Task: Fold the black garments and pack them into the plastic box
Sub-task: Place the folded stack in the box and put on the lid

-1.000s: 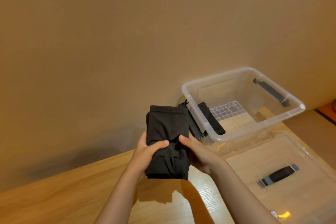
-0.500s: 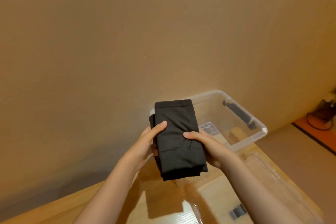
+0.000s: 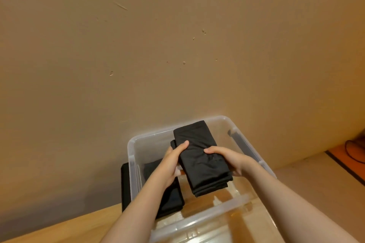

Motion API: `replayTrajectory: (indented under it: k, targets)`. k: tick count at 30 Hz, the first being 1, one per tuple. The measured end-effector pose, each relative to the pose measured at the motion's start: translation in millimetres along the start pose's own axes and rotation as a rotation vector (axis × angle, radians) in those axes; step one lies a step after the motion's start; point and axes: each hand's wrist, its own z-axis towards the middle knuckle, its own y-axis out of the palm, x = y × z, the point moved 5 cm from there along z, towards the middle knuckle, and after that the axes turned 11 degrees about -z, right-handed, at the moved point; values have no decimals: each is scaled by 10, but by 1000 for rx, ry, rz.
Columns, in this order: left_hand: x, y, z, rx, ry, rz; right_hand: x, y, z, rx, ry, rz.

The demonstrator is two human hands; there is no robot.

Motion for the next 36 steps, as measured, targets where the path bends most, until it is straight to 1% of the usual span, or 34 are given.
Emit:
replayTrajectory:
  k: [4, 7, 11, 15, 19, 23, 28, 32, 34, 36]
  targets:
    - [-209, -122, 211, 56, -7, -19, 185, -167, 337, -18, 104, -85]
    - [-345, -228, 330, 105, -12, 74, 324, -222, 539, -34, 185, -154]
    - [-395, -323, 469, 168, 49, 207, 425, -203, 754, -66, 251, -134]
    - [-406, -332, 571, 170, 78, 288, 483, -249, 904, -77, 286, -135]
    - [-546, -350, 664, 139, -6, 365, 564, -327, 978, -138, 360, -234]
    - [-626, -311, 751, 157, -32, 386, 586, -351, 1038, -128, 361, -248]
    - [-684, -232, 820, 346, -49, 418, 679, -350, 1183, -168, 363, -249]
    - [-700, -197, 824, 437, -9, 419, 693, -354, 1247, -163, 343, -330]
    - [-703, -176, 804, 442, 6, 443, 673, -381, 1272, -161, 338, -405]
    - [-685, -158, 783, 410, 5, 478, 630, -433, 1274, -123, 299, -441]
